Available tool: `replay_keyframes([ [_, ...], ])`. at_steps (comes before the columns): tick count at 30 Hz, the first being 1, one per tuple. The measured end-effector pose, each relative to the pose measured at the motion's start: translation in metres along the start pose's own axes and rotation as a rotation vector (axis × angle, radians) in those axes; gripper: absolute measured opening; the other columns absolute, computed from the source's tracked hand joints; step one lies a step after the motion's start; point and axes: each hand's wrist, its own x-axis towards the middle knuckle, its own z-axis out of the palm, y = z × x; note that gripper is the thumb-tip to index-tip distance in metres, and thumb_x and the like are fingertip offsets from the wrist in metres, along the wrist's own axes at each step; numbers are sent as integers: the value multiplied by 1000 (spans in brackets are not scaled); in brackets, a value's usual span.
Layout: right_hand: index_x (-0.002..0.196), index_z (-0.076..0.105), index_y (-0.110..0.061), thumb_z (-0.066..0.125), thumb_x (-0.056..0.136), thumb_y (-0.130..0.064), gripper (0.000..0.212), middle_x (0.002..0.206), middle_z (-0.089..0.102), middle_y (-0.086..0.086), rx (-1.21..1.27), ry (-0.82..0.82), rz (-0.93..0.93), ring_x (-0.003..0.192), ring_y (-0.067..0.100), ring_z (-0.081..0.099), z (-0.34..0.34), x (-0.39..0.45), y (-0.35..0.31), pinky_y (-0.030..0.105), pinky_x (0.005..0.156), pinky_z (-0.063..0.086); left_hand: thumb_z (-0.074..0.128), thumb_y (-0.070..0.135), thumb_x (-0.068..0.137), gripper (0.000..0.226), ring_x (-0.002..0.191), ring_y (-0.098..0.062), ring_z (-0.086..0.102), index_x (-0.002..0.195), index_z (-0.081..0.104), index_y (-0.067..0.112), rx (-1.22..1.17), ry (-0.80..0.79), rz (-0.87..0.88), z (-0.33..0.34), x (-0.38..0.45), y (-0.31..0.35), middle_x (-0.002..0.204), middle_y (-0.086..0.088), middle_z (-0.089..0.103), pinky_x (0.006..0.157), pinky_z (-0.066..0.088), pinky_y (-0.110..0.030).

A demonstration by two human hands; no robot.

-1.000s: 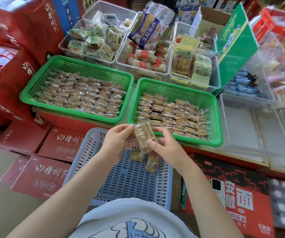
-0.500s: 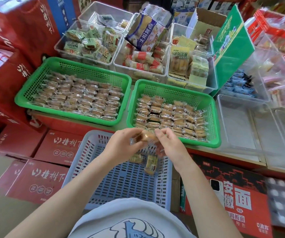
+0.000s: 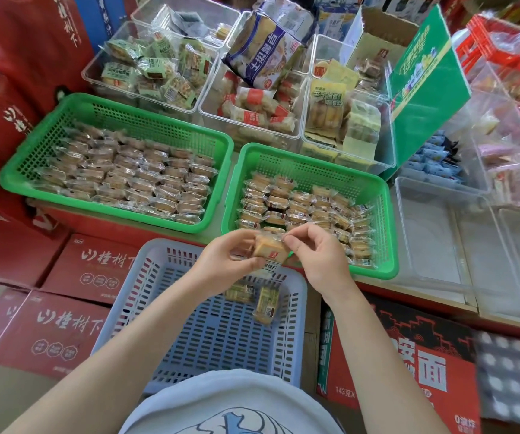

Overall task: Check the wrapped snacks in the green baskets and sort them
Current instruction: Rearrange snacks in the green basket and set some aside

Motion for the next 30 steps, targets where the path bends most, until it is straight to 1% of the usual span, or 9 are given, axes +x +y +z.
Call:
replay_keyframes([
  [7,86,67,-20,66,94,-9,13,77,62,-10,-230,66,-253,69,6,58,5,28,12,15,62,45,73,20,91,10,86,-17,74,95,75,12,-472,99,-297,8,33,11,92,-5,78,71,57,-26],
  [11,97,69,-23,67,95,-23,3,91,64,-6,-201,-85,-102,79,9,58,-4,51,19,14,67,44,74,14,88,11,84,-23,75,94,77,5,-505,113,-389,7,61,5,91,-13,78,71,59,-31],
  [14,112,65,-29,73,88,-40,27,107,60,-9,-322,-317,71,91,11,58,-14,72,27,12,69,42,72,16,91,13,85,-22,74,97,79,8,-445,91,-335,11,83,0,92,-13,78,78,59,-29],
  [17,108,68,-25,76,87,-37,26,97,62,-6,-348,-279,118,81,11,56,-22,91,38,23,66,42,60,28,101,22,96,-15,71,101,79,15,-118,127,-217,16,107,-8,99,-1,78,91,56,-35],
  [19,102,65,-24,74,88,-34,20,93,63,-3,-266,-158,183,79,13,58,-29,104,47,29,66,45,50,35,105,30,122,-14,58,118,73,21,310,133,-95,16,125,-21,128,2,67,108,45,-40],
  [21,101,62,-22,72,90,-31,17,97,67,2,-121,-23,279,88,21,63,-37,116,56,39,74,52,37,47,106,44,151,-22,25,139,59,28,790,5,2,15,140,-38,161,-2,35,124,19,-43],
  [23,103,61,-22,71,89,-29,19,101,68,3,-24,73,344,95,26,65,-41,127,66,42,79,54,15,66,100,63,156,-26,-11,152,39,39,1082,-167,43,16,152,-54,170,-2,-1,126,-3,-47],
  [26,104,61,-22,71,89,-28,19,101,68,1,20,119,377,94,24,66,-41,140,77,40,78,54,0,76,93,75,149,-28,-33,158,19,44,1225,-287,45,22,166,-68,166,-1,-24,123,-14,-54],
  [30,102,60,-24,71,90,-24,16,101,67,-1,49,148,343,89,13,62,-37,146,85,26,71,49,1,82,89,83,148,-30,-35,160,10,41,1308,-293,17,27,183,-72,164,-2,-27,120,-17,-58],
])
